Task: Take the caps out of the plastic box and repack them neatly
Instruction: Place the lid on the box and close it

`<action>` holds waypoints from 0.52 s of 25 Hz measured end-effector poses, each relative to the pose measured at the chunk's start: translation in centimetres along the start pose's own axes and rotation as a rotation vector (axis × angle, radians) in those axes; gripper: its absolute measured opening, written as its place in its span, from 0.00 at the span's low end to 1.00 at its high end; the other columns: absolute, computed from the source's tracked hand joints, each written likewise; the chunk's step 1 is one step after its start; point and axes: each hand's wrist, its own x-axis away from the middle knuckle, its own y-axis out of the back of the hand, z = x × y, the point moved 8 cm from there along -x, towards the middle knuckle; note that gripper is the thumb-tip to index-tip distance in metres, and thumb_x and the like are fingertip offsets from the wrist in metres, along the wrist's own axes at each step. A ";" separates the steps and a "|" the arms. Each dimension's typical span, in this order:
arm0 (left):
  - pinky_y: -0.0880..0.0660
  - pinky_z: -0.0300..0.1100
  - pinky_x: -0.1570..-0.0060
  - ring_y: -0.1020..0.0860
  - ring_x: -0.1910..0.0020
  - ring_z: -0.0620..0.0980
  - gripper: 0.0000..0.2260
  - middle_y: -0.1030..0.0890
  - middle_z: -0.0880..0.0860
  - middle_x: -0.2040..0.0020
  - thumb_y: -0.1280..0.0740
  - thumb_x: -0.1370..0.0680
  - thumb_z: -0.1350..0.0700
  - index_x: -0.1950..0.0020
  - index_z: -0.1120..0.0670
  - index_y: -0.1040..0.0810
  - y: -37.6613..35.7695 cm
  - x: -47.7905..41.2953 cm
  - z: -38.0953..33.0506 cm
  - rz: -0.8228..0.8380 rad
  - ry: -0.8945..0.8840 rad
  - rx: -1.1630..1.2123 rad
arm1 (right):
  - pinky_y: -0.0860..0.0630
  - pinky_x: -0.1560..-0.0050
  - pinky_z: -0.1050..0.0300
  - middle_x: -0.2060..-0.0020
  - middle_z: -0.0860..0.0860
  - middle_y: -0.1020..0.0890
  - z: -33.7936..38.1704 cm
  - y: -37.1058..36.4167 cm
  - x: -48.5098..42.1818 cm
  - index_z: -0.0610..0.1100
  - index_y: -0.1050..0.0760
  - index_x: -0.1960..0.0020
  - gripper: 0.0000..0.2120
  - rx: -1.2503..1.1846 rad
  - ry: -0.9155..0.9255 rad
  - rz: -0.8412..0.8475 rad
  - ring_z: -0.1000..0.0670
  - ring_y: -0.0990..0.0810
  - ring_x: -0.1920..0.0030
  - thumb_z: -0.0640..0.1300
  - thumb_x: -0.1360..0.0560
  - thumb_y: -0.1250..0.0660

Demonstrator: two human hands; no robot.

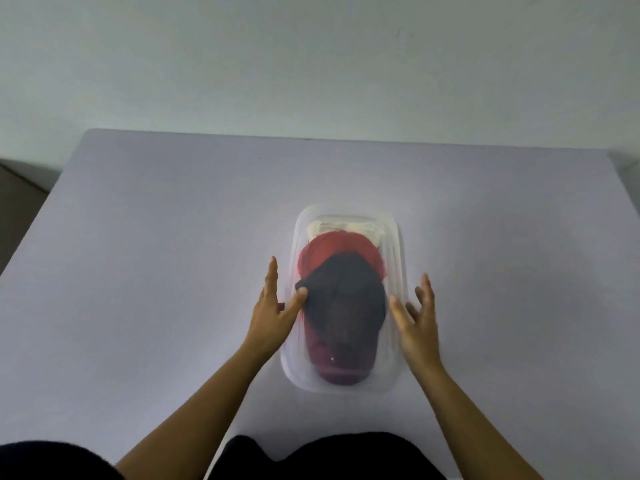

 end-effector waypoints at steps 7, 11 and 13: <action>0.20 0.52 0.50 0.23 0.41 0.54 0.47 0.29 0.48 0.32 0.24 0.46 0.33 0.31 0.40 0.38 -2.6 6.9 5.3 0.366 0.271 0.396 | 0.23 0.59 0.67 0.44 0.59 0.23 -5.5 -0.5 7.2 0.55 0.38 0.32 0.28 -0.015 -0.204 0.341 0.55 0.20 0.49 0.47 0.28 0.30; 0.19 0.56 0.51 0.19 0.46 0.59 0.40 0.21 0.54 0.41 0.19 0.47 0.43 0.37 0.46 0.28 -2.4 3.7 2.5 0.322 0.235 0.593 | 0.21 0.60 0.62 0.42 0.50 0.21 -4.3 -0.6 4.3 0.52 0.34 0.32 0.26 -0.168 -0.256 0.293 0.49 0.20 0.46 0.42 0.27 0.30; 0.20 0.55 0.50 0.20 0.44 0.59 0.35 0.23 0.55 0.37 0.22 0.36 0.49 0.32 0.49 0.31 -2.0 -0.1 0.3 0.316 0.206 0.564 | 0.20 0.54 0.56 0.41 0.49 0.21 -2.4 -0.8 0.9 0.52 0.33 0.33 0.26 -0.197 -0.231 0.281 0.48 0.21 0.44 0.44 0.28 0.29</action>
